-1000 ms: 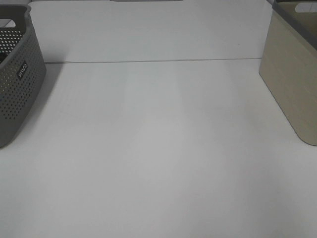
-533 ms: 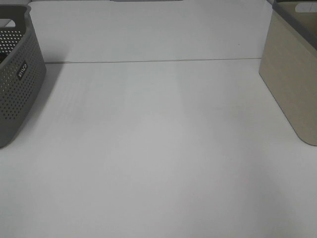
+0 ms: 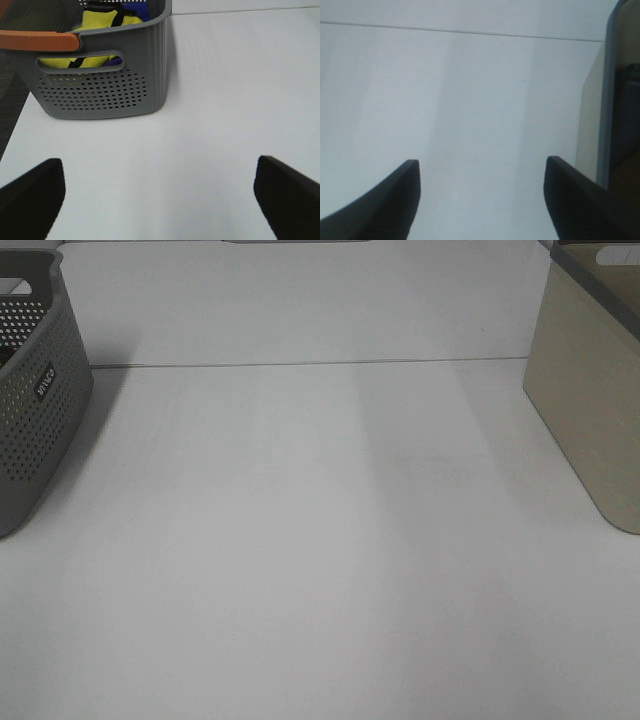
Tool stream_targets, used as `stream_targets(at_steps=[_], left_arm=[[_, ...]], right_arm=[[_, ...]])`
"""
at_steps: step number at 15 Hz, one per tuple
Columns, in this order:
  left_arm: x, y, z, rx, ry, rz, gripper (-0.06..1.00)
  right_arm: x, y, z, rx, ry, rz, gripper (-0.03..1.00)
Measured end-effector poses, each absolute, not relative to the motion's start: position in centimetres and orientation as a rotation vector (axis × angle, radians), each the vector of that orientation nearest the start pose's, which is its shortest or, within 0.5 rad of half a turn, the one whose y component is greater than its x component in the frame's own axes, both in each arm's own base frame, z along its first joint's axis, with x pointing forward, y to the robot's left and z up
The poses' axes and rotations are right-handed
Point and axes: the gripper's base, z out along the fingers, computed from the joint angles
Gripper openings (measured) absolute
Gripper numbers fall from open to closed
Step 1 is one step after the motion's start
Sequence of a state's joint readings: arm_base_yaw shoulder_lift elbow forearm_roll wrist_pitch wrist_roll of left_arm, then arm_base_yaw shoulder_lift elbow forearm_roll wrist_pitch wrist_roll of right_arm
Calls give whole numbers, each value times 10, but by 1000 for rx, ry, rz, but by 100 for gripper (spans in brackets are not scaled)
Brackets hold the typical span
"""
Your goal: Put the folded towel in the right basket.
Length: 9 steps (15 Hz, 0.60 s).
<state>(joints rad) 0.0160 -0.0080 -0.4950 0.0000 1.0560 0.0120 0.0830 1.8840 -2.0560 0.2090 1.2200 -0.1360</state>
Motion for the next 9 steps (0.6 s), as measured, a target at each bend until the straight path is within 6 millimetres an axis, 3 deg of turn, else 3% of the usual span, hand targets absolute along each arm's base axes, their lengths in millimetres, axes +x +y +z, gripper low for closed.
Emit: stream_targets(at_steps=[4, 9], left_arm=[[-5, 0, 276, -4, 2037, 18, 97], [-5, 0, 276, -4, 2037, 18, 97]], right_arm=[[352, 52, 381, -242, 2621, 225, 66], [244, 37, 332, -248, 2813, 176, 66]])
